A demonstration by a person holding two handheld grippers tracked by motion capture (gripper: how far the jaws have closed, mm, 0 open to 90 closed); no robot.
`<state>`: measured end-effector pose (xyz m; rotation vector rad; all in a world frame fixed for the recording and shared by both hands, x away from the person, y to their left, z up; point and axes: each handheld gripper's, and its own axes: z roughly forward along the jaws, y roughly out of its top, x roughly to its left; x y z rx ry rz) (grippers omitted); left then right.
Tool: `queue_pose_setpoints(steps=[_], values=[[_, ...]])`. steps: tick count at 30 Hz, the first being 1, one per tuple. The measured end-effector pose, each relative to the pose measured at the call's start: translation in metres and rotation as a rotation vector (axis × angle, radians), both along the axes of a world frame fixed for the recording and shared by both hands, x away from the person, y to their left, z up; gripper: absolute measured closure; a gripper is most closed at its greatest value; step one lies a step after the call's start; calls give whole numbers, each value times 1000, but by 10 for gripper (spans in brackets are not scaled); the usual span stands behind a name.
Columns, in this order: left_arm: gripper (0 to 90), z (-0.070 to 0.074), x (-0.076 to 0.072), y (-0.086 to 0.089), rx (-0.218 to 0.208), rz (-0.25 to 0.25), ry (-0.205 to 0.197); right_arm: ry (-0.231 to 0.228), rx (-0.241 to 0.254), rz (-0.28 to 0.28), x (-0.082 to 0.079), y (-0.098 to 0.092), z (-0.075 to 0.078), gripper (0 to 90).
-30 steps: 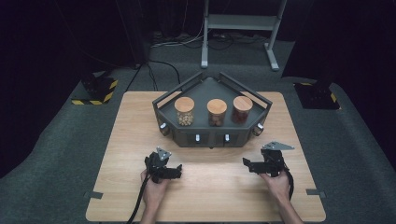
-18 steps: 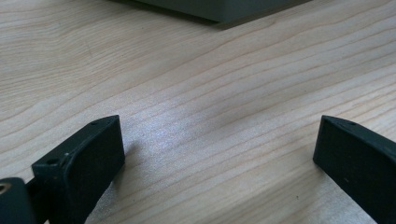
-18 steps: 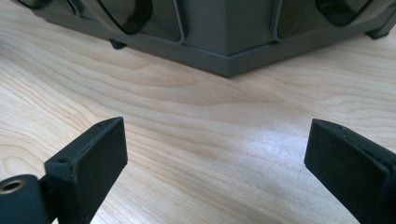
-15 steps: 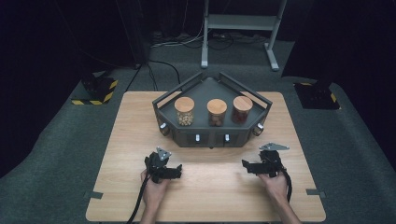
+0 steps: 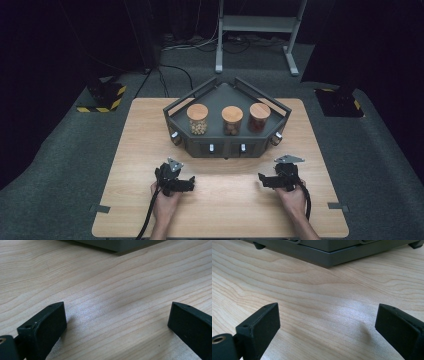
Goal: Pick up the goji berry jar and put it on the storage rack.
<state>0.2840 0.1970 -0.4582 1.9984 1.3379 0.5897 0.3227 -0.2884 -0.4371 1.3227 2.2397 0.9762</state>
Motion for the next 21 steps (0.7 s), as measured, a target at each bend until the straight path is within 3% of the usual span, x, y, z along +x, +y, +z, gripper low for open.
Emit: queue_pose_setpoints(steps=[11,14,21], values=[[20,0,0,0,2,-2,-1,-13,-57,-9,4,14,-9,42],[20,0,0,0,2,-2,-1,-52,-40,0,-2,9,-17,43],[20,0,0,0,2,-2,-1,-53,-40,4,-2,8,-17,43]])
